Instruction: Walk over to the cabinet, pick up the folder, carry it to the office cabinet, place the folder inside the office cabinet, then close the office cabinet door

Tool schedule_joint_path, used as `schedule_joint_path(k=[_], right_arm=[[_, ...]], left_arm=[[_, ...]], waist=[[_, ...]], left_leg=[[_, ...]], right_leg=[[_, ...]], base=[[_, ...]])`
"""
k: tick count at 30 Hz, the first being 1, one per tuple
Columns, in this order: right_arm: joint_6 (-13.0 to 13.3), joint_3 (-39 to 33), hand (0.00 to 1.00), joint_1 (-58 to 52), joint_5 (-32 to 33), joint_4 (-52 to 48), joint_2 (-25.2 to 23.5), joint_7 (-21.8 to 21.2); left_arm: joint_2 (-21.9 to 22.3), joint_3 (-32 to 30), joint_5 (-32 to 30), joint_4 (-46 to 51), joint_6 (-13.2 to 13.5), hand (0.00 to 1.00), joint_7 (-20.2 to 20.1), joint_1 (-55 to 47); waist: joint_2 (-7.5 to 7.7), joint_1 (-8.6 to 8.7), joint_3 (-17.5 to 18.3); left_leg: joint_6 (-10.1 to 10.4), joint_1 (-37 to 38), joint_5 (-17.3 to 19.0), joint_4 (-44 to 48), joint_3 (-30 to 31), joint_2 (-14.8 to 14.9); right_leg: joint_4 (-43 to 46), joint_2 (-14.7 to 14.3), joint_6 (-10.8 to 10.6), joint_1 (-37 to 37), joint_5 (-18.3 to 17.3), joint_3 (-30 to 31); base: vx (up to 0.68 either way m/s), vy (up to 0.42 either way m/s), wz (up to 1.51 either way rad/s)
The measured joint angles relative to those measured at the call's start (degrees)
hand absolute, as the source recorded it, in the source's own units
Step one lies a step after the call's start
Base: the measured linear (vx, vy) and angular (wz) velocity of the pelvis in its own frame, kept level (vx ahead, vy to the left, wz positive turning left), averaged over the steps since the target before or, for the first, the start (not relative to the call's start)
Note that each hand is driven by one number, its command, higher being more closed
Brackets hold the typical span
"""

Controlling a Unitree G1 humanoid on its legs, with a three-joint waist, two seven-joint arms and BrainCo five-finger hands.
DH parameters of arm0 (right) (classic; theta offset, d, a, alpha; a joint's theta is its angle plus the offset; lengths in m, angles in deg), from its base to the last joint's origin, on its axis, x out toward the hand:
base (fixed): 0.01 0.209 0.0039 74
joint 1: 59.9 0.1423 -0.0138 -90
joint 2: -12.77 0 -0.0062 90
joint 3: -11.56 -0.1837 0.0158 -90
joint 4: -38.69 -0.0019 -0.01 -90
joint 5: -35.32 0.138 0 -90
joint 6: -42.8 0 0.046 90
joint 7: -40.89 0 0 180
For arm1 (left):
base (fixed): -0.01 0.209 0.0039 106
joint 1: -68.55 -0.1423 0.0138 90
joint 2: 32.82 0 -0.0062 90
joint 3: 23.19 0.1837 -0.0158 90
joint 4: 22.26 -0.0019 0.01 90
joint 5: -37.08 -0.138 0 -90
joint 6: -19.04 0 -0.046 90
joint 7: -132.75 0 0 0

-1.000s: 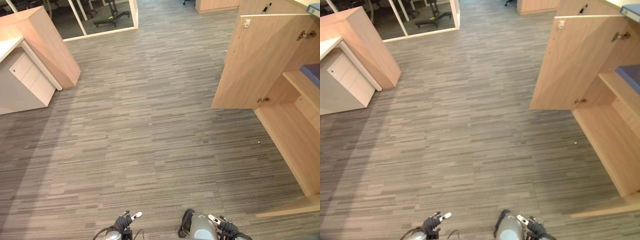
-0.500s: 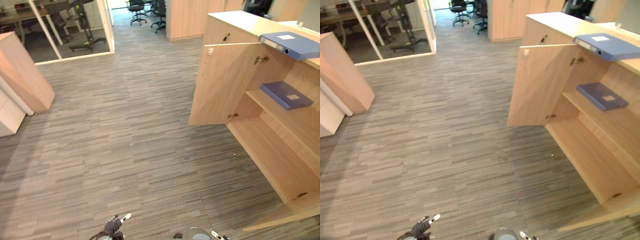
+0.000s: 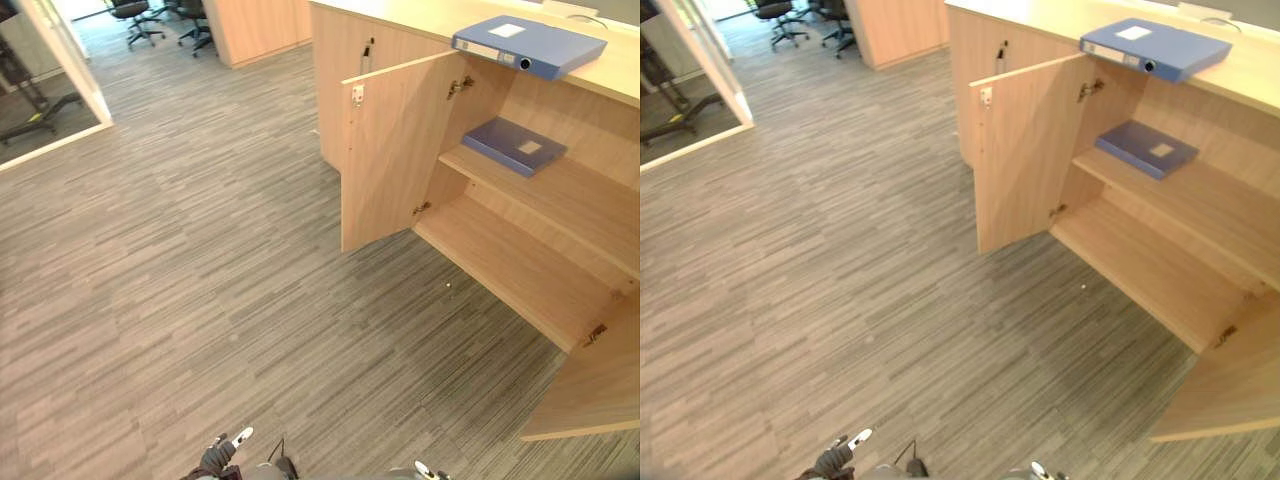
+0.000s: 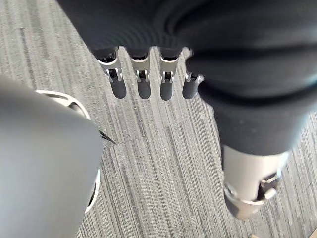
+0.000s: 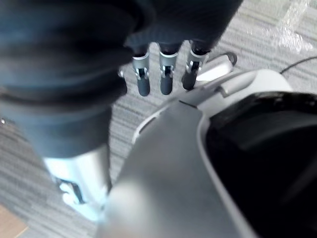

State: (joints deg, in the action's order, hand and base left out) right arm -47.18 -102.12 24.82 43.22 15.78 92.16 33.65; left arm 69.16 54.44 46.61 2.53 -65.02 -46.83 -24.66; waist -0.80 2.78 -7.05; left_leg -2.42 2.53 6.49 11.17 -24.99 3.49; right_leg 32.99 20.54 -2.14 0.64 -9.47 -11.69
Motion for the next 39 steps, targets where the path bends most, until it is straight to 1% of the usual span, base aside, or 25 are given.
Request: schedule_joint_path(k=[1, 2, 3, 4, 6, 7, 8, 9, 10, 11, 14, 15, 16, 20, 25, 26, 27, 28, 30, 31, 32, 35, 36, 37, 39], right_arm=[[0.0, 0.0, 0.0, 0.1, -0.1, 0.0, 0.1, 0.0], [0.1, 0.0, 0.0, 0.1, -0.1, -0.1, 0.6, 0.6], [0.1, 0.1, 0.0, 0.3, -0.1, -0.1, 0.9, 0.7], [0.1, 0.2, 0.0, 0.6, -0.1, -0.9, 1.0, 0.7], [0.1, 0.7, 0.0, 0.8, 0.0, -2.3, 0.9, 0.7], [0.2, 1.4, 0.0, 1.1, -0.1, -3.8, 0.9, 0.5], [0.2, 1.6, 0.0, 1.1, -0.1, -4.1, 0.7, 0.4], [0.2, 2.2, 0.0, 1.1, -0.1, -4.1, 0.6, 0.5], [0.1, 2.7, 0.0, 1.2, -0.1, -3.8, 1.0, 0.4], [0.1, 2.7, 0.0, 1.7, -0.1, -3.8, 1.7, 0.6], [0.0, 2.5, 0.0, 3.0, 0.0, -3.0, 1.8, 0.5], [0.1, 2.5, 0.0, 3.1, 0.0, -3.0, 1.8, 0.5], [0.1, 2.5, 0.0, 3.1, 0.0, -3.0, 1.7, 0.5], [0.1, 2.0, 0.0, 3.1, 0.5, -2.2, 1.5, 0.5], [-0.1, 0.6, 0.0, 2.8, 0.4, -2.2, 0.7, 0.5], [-0.2, 0.6, 0.0, 2.8, 0.5, -2.2, 0.6, 0.5], [-0.3, 0.8, 0.0, 2.7, 0.5, -2.1, 0.5, 0.6], [-0.3, 0.9, 0.0, 2.6, 0.7, -2.0, 0.5, 0.6], [-0.2, 1.3, 0.0, 2.5, 0.9, -2.0, 0.7, 0.6], [-0.1, 2.6, 0.0, 2.6, 1.7, -1.5, 1.1, 0.8], [-0.1, 3.2, 0.0, 2.7, 2.0, -1.4, 1.3, 0.8], [0.1, 3.3, 0.0, 3.7, 2.0, -1.4, 2.6, 1.1], [0.1, 2.9, 0.0, 3.6, 2.0, -1.4, 2.6, 1.2], [0.1, 2.8, 0.0, 3.5, 2.0, -1.2, 2.4, 1.2], [0.1, 2.8, 0.0, 3.5, 2.0, -1.1, 2.2, 1.2]], left_arm=[[-0.2, 0.5, 0.0, 0.0, 0.0, 0.0, 0.0, -0.2], [-0.4, 1.9, -0.3, 0.0, -0.1, 0.0, 0.0, -0.5], [-0.7, 2.1, -0.8, 0.0, -0.4, 0.0, 0.0, -0.3], [-1.0, 2.2, -0.9, 0.0, -0.6, 0.0, 0.0, -0.2], [-1.1, 2.2, -0.9, 0.0, -0.7, 0.0, 0.0, 0.1], [-1.0, 2.1, -0.8, -0.3, -0.8, 0.0, 0.1, 0.6], [-1.0, 2.0, -0.8, -0.7, -0.9, 0.0, 0.1, 1.0], [-1.2, 1.9, -0.8, -0.7, -0.9, 0.0, 0.1, 1.1], [-0.3, 1.8, -0.8, -1.2, -1.0, 0.0, 0.3, 1.8], [1.3, 2.6, -1.0, -1.7, -0.9, 0.0, 0.0, 2.1], [2.7, 3.5, -1.3, -1.7, -0.6, 0.0, -0.2, 3.7], [2.6, 3.8, -1.8, -1.7, -0.5, 0.0, -0.2, 3.6], [2.3, 4.0, -2.3, -1.6, -0.5, 0.0, -0.2, 3.6], [2.3, 4.3, -3.5, -1.8, -0.7, 0.0, -0.2, 4.0], [2.0, 4.1, -4.8, -1.8, -1.3, 0.0, -0.1, 4.1], [1.8, 4.0, -4.8, -1.8, -1.4, 0.0, -0.1, 4.2], [1.6, 3.9, -4.8, -1.8, -1.5, 0.0, -0.1, 4.2], [1.5, 3.9, -4.8, -1.8, -1.5, 0.0, -0.1, 4.2], [1.6, 3.0, -4.8, -1.6, -1.6, 0.0, -0.1, 4.1], [1.6, 2.0, -4.7, -0.9, -1.5, 0.0, -0.1, 3.8], [1.6, 1.9, -4.5, 0.2, -1.5, 0.0, -0.1, 3.4], [1.7, 2.0, -4.5, 1.4, -1.2, 0.0, 0.0, 3.6], [1.7, 2.0, -4.5, 1.6, -1.0, 0.0, 0.0, 3.5], [1.5, 2.0, -4.5, 2.1, -0.7, 0.0, 0.0, 3.4], [1.3, 1.9, -4.5, 2.7, -0.5, 0.0, 0.0, 3.4]], waist=[[-0.07, 0.18, 0.2], [-0.26, 0.63, 0.5], [-0.25, 0.79, 0.4], [-0.52, 1.02, 0.3], [-1.28, 1.06, -0.2], [-1.9, 1.34, -0.7], [-1.88, 1.37, -0.8], [-1.34, 1.33, -0.9], [-1.28, 1.2, -2.0], [-2.67, 1.23, -2.4], [-3.19, 2.37, -3.9], [-3.42, 2.51, -4.0], [-3.37, 2.25, -3.9], [-3.26, 3.65, -4.6], [-3.51, 4.18, -4.6], [-3.56, 4.24, -4.6], [-3.42, 4.14, -4.6], [-3.3, 4.18, -4.5], [-3.34, 3.9, -4.5], [-3.63, 3.76, -4.8], [-3.53, 3.13, -4.8], [-3.06, 2.36, -4.7], [-2.95, 2.19, -4.7], [-2.74, 1.32, -4.7], [-2.3, 0.97, -4.9]], left_leg=[[-0.1, 1.7, 0.1, -1.2, -0.7, -0.4], [-0.6, 4.9, 0.5, -3.8, -1.9, -0.9], [-0.6, 7.9, 0.5, -5.9, -3.3, -1.0], [-0.6, 9.5, 0.5, -6.3, -4.4, -0.4], [-0.6, 10.8, 0.5, -6.0, -6.5, 1.1], [-0.3, 11.9, 0.6, -5.2, -8.4, 2.7], [0.4, 12.2, 1.0, -4.5, -9.4, 3.2], [1.5, 12.6, 1.7, -3.7, -10.5, 3.1], [4.9, 14.0, 3.9, -1.1, -12.0, 3.4], [7.3, 13.6, 6.1, -1.5, -11.7, 4.1], [8.8, 11.8, 4.6, -8.1, -10.1, 1.7], [8.8, 11.1, 2.4, -10.0, -10.2, 1.8], [7.5, 11.5, 1.6, -10.0, -10.4, 1.6], [7.7, 12.6, 1.5, -12.4, -13.0, 0.5], [8.0, 12.6, 1.9, -11.9, -16.4, 2.0], [8.7, 12.5, 2.4, -10.7, -17.1, 3.1], [10.5, 11.5, 4.1, -5.3, -18.2, 5.4], [10.7, 10.4, 5.3, -0.7, -18.3, 7.3], [9.6, 7.6, 7.0, 14.9, -18.6, 13.5], [5.5, 3.2, 5.8, 32.3, -15.5, 20.5], [5.7, 0.6, 6.8, 39.3, -12.0, 22.2], [6.0, -5.0, 8.7, 41.0, -8.2, 20.6], [5.9, -6.4, 9.0, 38.2, -7.2, 19.3], [6.2, -9.1, 9.7, 31.6, -3.2, 16.1], [6.4, -11.6, 9.5, 23.0, 1.9, 12.3]], right_leg=[[2.7, 1.4, 1.2, -0.8, 1.3, -2.4], [8.4, 4.3, 2.5, -1.9, 2.8, -7.5], [14.5, 6.1, 2.3, -3.9, 0.7, -11.9], [19.1, 6.4, 2.1, -6.2, -2.6, -16.5], [20.4, 4.8, 2.5, -9.4, -6.3, -21.8], [15.2, 1.4, 3.0, -12.4, -8.2, -26.6], [10.0, -0.3, 3.3, -12.8, -7.9, -28.5], [2.9, -1.7, 4.9, -12.6, -5.7, -30.0], [-3.2, -2.8, 8.7, -11.3, -0.7, -31.1], [-4.4, -4.4, 9.5, -11.2, -0.2, -30.8], [-6.7, -5.6, 9.5, -9.6, -0.2, -30.8], [-6.7, -6.6, 9.2, -9.2, -0.4, -30.6], [-6.7, -6.8, 8.7, -9.2, -0.7, -30.1], [-7.1, -6.7, 6.8, -9.7, -1.0, -29.2], [-8.7, -8.6, 5.7, -10.5, -1.3, -29.1], [-8.8, -9.4, 5.2, -10.4, -1.8, -29.0], [-10.0, -10.6, 5.1, -9.5, -2.2, -28.6], [-10.8, -11.3, 5.2, -8.9, -2.1, -28.3], [-12.9, -13.7, 5.9, -6.3, -2.1, -26.3], [-15.7, -16.9, 6.3, -2.9, -2.3, -23.7], [-16.5, -17.9, 6.7, -1.5, -2.5, -21.8], [-18.5, -18.2, 6.4, 0.9, -2.3, -16.0], [-19.3, -18.1, 6.3, 2.1, -2.2, -14.2], [-20.4, -17.5, 5.9, 3.7, -2.0, -11.3], [-20.9, -16.0, 5.6, 4.9, -1.9, -9.0]], base=[[0.26, 0.271, -0.54], [0.36, 0.331, -0.52], [0.34, 0.229, -0.69], [0.33, 0.165, -0.67], [0.26, -0.047, -0.8], [0.26, -0.137, -0.91], [0.22, -0.159, -0.8], [0.24, -0.187, -0.56], [0.29, -0.195, -0.67], [0.25, -0.17, -0.57], [0.04, -0.07, -0.17], [-0.08, 0.012, -0.25], [-0.07, 0.04, -0.31], [-0.04, 0.078, -0.2], [0.03, 0.058, -0.2], [0.15, -0.014, -0.21], [0.18, -0.056, -0.22], [0.19, -0.107, -0.29], [0.37, -0.223, -0.57], [0.5, -0.208, -0.97], [0.37, -0.073, -1.0], [0.33, 0.038, -1.11], [0.25, 0.084, -0.95], [0.22, 0.11, -0.97], [0.17, 0.155, -0.81]])
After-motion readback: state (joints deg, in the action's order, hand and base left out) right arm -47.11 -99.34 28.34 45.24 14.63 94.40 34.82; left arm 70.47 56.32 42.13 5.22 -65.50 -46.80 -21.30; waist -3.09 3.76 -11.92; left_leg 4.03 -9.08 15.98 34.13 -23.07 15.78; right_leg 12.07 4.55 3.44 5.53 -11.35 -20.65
